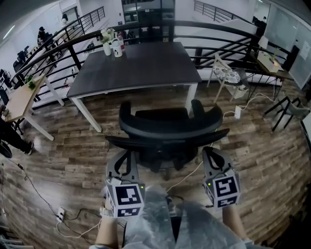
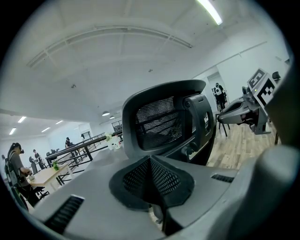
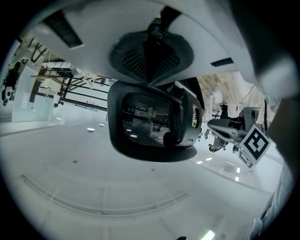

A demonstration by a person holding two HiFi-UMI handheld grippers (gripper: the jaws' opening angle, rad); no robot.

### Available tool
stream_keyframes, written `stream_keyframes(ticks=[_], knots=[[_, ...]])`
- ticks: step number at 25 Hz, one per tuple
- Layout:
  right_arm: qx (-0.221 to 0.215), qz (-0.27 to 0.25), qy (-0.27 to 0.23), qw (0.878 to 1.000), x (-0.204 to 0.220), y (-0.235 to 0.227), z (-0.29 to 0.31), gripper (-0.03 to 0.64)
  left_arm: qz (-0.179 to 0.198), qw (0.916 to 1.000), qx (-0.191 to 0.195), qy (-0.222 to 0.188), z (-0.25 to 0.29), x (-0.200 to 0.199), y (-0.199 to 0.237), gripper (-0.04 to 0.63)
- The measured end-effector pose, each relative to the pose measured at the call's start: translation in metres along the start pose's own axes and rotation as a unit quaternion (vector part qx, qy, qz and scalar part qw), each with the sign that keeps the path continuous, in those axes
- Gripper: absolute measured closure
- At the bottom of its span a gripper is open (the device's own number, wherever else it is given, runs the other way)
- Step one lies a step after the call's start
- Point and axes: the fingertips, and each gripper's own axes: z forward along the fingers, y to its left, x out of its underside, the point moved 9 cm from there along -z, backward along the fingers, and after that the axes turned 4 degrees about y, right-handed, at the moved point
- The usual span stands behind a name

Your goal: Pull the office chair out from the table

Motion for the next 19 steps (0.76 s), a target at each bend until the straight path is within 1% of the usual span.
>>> stream_keyframes(ticks=[6,10,19], knots=[[-0.008,0.014,0.001,1.0,-0.0004,-0.0017,0.0023,0.62,0.005,1.0,-0.004,-0.002,0.0011,-0.0039,-0.0004,0.583],[-0.012,0.015,0.001,1.0,0.0006,-0.0024,0.0027,0.62,0.006,1.0,-0.005,0.0,0.0007,-0.0041,-0.0019,0.583],[-0.008,0.021,0.006,1.0,0.008,-0.0049,-0.0007,0.62,0.013,0.9999,-0.004,-0.002,0.0055,-0.0059,-0.0086,0.583]])
